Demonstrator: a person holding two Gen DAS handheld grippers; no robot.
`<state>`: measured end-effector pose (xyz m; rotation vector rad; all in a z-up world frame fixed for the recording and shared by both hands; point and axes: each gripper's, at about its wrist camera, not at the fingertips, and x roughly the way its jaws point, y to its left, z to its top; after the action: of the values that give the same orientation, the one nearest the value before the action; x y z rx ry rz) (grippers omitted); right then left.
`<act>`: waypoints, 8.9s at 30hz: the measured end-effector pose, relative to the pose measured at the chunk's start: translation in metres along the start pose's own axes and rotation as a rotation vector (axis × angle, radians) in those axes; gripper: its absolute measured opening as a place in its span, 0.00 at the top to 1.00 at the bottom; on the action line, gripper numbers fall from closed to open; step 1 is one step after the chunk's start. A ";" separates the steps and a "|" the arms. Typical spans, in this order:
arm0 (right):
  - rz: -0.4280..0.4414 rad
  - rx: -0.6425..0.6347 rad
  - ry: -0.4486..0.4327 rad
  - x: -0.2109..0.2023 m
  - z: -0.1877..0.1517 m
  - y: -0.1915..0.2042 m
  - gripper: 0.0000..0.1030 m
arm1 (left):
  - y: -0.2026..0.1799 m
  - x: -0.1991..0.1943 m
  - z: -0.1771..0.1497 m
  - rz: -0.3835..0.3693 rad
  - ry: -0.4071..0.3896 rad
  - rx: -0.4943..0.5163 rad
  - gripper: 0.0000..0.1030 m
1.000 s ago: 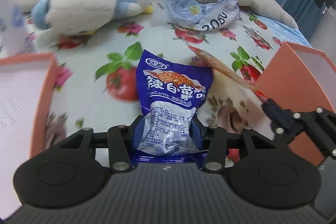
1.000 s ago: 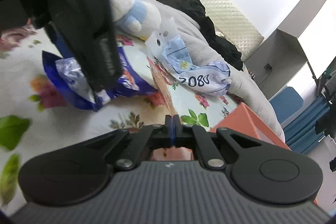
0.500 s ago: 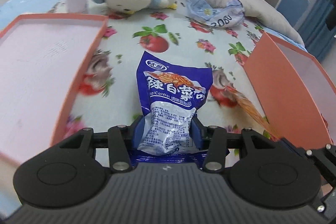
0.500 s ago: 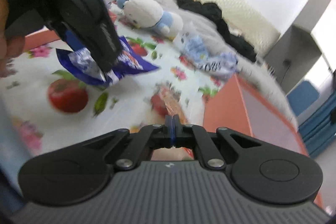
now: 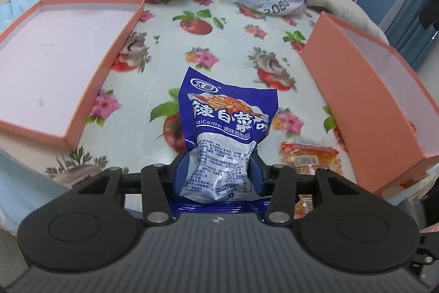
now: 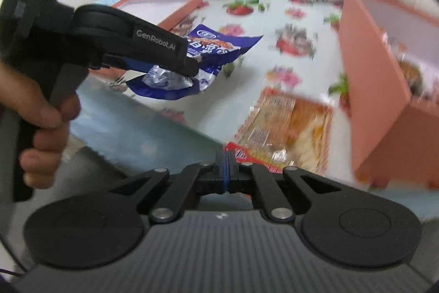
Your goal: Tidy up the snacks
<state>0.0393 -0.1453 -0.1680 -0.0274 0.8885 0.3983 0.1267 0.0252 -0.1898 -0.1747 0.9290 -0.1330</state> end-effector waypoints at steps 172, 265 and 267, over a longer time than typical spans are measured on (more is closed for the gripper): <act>-0.357 0.395 -0.522 -0.182 0.079 -0.194 0.45 | -0.224 -0.112 0.120 -0.317 -0.249 0.258 0.28; -0.388 0.370 -0.443 -0.205 -0.020 -0.118 0.00 | -0.174 -0.174 0.004 -0.134 -0.270 0.243 0.00; -0.384 0.365 -0.439 -0.204 -0.020 -0.118 0.00 | -0.173 -0.174 0.005 -0.137 -0.273 0.239 0.00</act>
<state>-0.0490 -0.3250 -0.0418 0.2158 0.4928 -0.1213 0.0206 -0.1107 -0.0149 -0.0326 0.6224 -0.3371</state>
